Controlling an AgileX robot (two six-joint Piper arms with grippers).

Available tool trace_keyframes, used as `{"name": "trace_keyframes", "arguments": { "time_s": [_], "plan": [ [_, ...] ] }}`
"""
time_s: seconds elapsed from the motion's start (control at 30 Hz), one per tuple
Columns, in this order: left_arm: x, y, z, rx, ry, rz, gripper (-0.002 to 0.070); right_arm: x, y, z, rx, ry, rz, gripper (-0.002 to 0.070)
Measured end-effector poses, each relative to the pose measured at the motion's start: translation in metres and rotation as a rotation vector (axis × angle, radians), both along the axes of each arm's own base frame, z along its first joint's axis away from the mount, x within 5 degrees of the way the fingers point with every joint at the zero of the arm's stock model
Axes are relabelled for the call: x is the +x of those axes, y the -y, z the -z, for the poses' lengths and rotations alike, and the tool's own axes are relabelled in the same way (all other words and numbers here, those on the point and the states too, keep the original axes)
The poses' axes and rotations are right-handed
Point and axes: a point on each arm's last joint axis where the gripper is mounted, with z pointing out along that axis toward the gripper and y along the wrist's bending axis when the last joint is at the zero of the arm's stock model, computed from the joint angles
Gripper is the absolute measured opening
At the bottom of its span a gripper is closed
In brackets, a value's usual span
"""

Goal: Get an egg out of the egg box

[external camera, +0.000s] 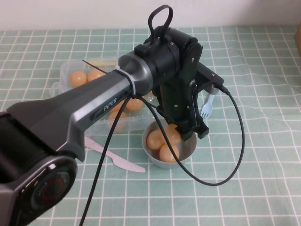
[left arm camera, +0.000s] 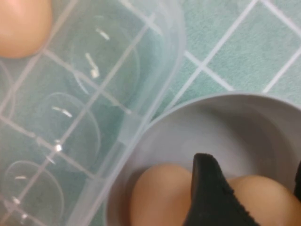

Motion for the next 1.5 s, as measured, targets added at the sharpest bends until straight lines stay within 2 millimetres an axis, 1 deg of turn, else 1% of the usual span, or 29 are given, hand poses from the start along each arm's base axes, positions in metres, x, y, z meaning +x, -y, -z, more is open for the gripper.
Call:
{"name": "trace_keyframes", "arguments": {
  "time_s": [0.27, 0.33, 0.5, 0.57, 0.67, 0.77, 0.87, 0.93, 0.97, 1.03, 1.13, 1.17, 1.2, 1.23, 1.3, 1.4, 1.5],
  "plan": [
    [0.000, 0.001, 0.004, -0.002, -0.013, -0.001, 0.0316, 0.000, 0.000, 0.000, 0.000, 0.000, 0.000, -0.0017],
    [0.000, 0.002, 0.004, -0.005, -0.016, -0.002, 0.0344, 0.000, 0.000, 0.000, 0.000, 0.000, 0.000, -0.0017],
    [0.001, 0.003, 0.003, -0.025, -0.006, -0.002, 0.0448, 0.000, 0.000, 0.000, 0.000, 0.000, 0.000, -0.0017],
    [0.001, 0.004, 0.003, -0.036, -0.004, -0.003, 0.0470, 0.000, 0.000, 0.000, 0.000, 0.000, 0.000, -0.0017],
    [0.001, 0.004, 0.003, -0.039, -0.002, -0.003, 0.0480, 0.000, 0.000, 0.000, 0.000, 0.000, 0.000, -0.0017],
    [0.000, 0.004, -0.002, -0.047, 0.006, -0.003, 0.0483, 0.000, 0.000, 0.000, 0.000, 0.000, 0.000, -0.0017],
    [-0.005, 0.000, -0.022, -0.071, 0.031, 0.000, 0.0481, 0.000, 0.000, 0.000, 0.000, 0.000, 0.000, -0.0017],
    [-0.010, -0.004, -0.042, -0.101, 0.060, 0.000, 0.0455, 0.000, 0.000, 0.000, 0.000, 0.000, 0.000, -0.0017],
    [-0.013, -0.007, -0.053, -0.117, 0.077, 0.002, 0.0428, 0.000, 0.000, 0.000, 0.000, 0.000, 0.000, -0.0017],
    [-0.020, -0.012, -0.074, -0.147, 0.107, 0.006, 0.0348, 0.000, 0.000, 0.000, 0.000, 0.000, 0.000, -0.0017],
    [-0.034, -0.024, -0.105, -0.190, 0.152, 0.009, 0.0151, 0.000, 0.000, 0.000, 0.000, 0.000, 0.000, -0.0017],
    [-0.039, -0.029, -0.114, -0.208, 0.171, 0.012, 0.0098, 0.000, 0.000, 0.000, 0.000, 0.000, 0.000, -0.0017],
    [-0.044, -0.034, -0.122, -0.226, 0.191, 0.013, 0.0069, 0.000, 0.000, 0.000, 0.000, 0.000, 0.000, -0.0017],
    [-0.048, -0.038, -0.129, -0.241, 0.211, 0.014, 0.0045, 0.000, 0.000, 0.000, 0.000, 0.000, 0.000, -0.0017],
    [-0.058, -0.048, -0.139, -0.276, 0.258, 0.016, 0.0019, 0.000, 0.000, 0.000, 0.000, 0.000, 0.000, -0.0017],
    [-0.077, -0.067, -0.153, -0.343, 0.326, 0.015, 0.0005, 0.000, 0.000, 0.000, 0.000, 0.000, 0.000, -0.0017],
    [-0.097, -0.088, -0.160, -0.379, 0.395, 0.012, 0.0001, 0.000, 0.000, 0.000, 0.000, 0.000, 0.000, -0.0017]
  ]
}}
